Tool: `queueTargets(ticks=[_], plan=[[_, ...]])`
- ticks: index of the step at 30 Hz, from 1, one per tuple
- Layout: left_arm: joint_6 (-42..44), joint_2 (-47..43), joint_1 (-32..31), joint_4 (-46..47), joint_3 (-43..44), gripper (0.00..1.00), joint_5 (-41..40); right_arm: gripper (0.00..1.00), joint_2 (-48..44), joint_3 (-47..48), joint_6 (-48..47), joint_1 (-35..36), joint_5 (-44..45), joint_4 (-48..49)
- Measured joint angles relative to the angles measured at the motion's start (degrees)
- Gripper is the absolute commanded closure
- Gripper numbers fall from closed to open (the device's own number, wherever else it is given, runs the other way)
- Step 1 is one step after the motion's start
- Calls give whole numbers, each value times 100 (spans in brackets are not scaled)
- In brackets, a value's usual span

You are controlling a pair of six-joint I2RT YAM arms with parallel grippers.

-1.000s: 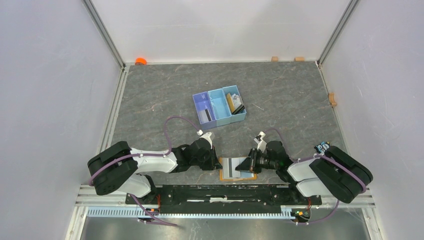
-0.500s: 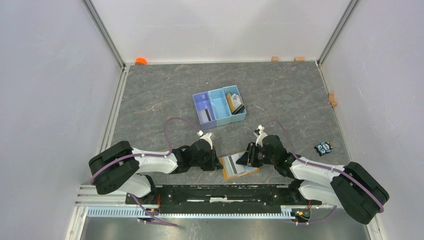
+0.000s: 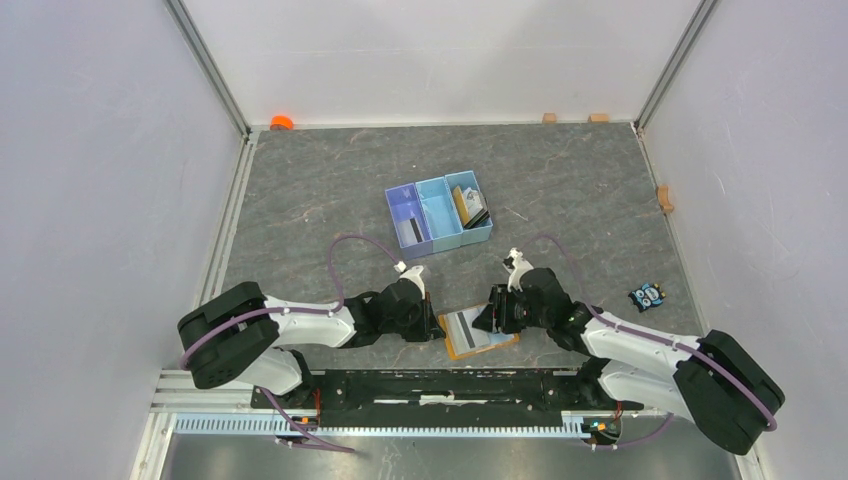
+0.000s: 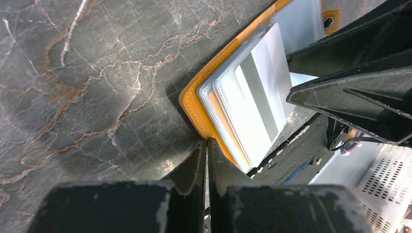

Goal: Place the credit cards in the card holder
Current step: Insert the credit card into the card holder.

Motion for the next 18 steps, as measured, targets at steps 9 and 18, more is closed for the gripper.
queueTargets(ticks=[9,18], plan=[[-2,4,0,7,0,98,2,53,181,247,-61,407,85,-188],[-2,4,0,7,0,98,2,42,577,798,-203,979,507,-610]])
